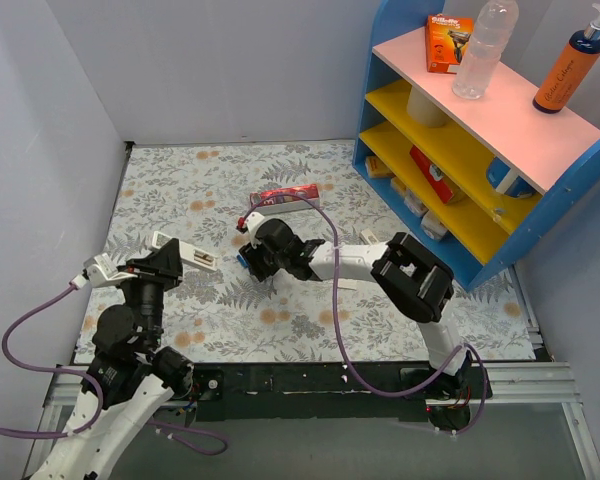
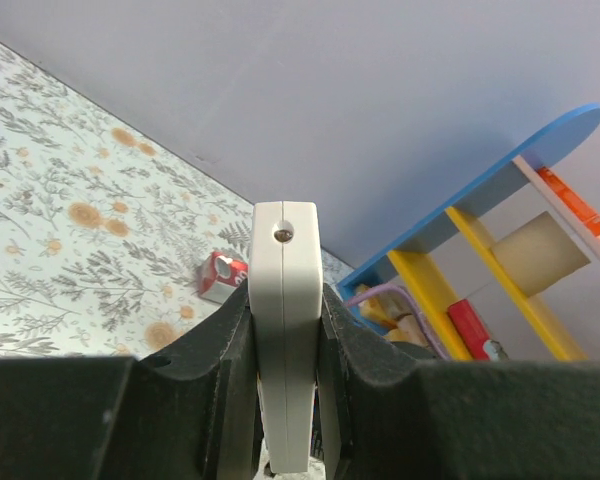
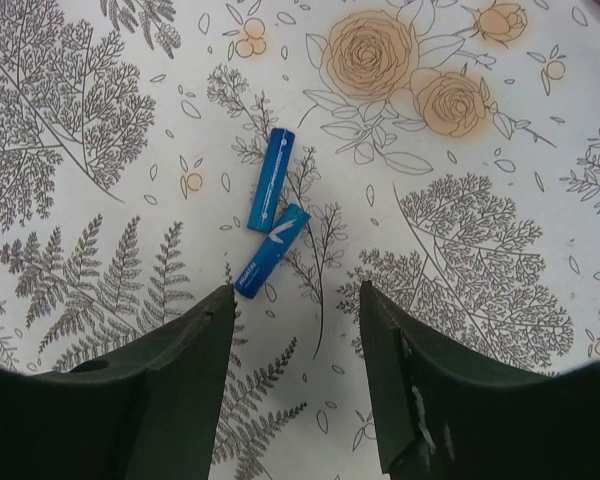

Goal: Load the batteries into the remote control

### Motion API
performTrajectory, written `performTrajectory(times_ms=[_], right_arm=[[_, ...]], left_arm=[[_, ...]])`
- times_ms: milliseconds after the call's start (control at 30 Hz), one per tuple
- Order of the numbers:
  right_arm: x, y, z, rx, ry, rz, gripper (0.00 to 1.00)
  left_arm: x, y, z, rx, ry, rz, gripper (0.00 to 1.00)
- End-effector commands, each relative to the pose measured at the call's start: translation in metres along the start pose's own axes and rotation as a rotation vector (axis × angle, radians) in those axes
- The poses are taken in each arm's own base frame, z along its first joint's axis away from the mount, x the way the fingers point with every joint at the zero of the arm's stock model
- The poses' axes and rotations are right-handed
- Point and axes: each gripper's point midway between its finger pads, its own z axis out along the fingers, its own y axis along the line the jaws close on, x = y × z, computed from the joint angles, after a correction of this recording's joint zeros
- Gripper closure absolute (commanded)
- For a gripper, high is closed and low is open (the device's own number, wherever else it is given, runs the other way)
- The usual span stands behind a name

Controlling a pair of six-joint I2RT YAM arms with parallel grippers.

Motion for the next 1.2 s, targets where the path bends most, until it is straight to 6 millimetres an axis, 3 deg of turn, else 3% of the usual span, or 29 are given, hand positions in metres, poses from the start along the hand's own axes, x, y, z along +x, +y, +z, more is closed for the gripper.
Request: performTrajectory(times_ms=[0,267,433,867,1167], right_arm=[[-0.036,0.002,0.010,0.026,-0.090,0.014,0.41],[-0.056,0.005,0.024,0.015,-0.118,-0.051,0.42],[-0.066,0.009,0.037,-0.008,-0.118,-0.076,0.50],[-0.060,0.012,0.064,-0.028,-0.048,-0.093,0.65],[-0.037,0.019,0.070,-0.052,0.039,-0.111,0.73]], left_arm=[[0.001,0.017,-0.001,-0.050,-0.014,0.078,1.00],[0.000,0.018,-0.004,-0.050,-0.018,0.079,1.00],[-0.002,0.018,-0.004,-0.047,-0.021,0.077,1.00],[0.000,0.016,-0.005,-0.038,-0.011,0.075,1.00],[0.001,0.015,-0.005,-0.033,-0.006,0.078,1.00]])
